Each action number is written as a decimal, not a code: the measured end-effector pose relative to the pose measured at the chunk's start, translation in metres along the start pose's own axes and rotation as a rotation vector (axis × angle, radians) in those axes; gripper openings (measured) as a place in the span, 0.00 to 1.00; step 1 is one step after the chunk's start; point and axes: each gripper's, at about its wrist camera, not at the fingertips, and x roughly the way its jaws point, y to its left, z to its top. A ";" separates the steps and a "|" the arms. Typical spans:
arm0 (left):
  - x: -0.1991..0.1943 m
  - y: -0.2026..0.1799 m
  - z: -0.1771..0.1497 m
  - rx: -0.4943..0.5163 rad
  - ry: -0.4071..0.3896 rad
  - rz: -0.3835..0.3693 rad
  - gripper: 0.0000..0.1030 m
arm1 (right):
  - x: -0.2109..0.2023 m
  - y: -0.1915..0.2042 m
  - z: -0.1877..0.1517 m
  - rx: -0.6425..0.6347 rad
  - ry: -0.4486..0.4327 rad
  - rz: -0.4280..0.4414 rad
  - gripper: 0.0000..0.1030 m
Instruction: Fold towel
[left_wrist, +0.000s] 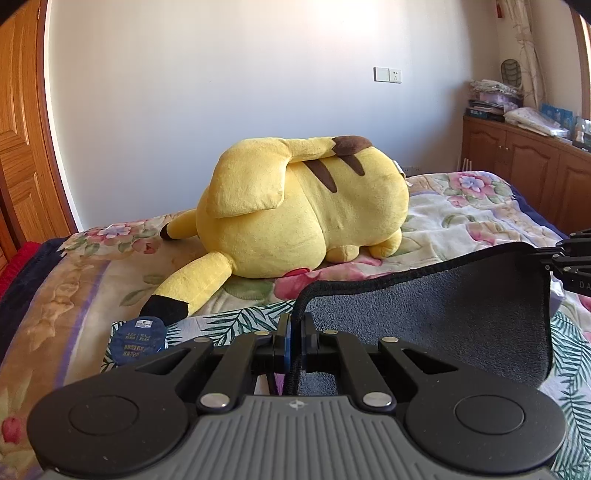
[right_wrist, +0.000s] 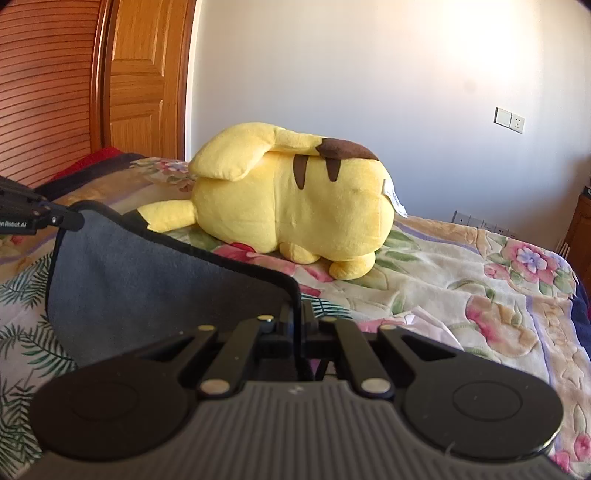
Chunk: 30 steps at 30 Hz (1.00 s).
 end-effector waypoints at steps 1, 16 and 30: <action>0.002 0.000 0.000 -0.006 -0.004 0.007 0.00 | 0.002 -0.001 0.000 -0.001 -0.002 0.000 0.04; 0.032 -0.009 -0.002 -0.013 -0.039 0.022 0.00 | 0.030 -0.011 -0.013 0.008 -0.036 -0.003 0.04; 0.086 -0.002 -0.017 0.008 0.015 0.013 0.00 | 0.077 -0.013 -0.028 -0.015 -0.013 0.010 0.04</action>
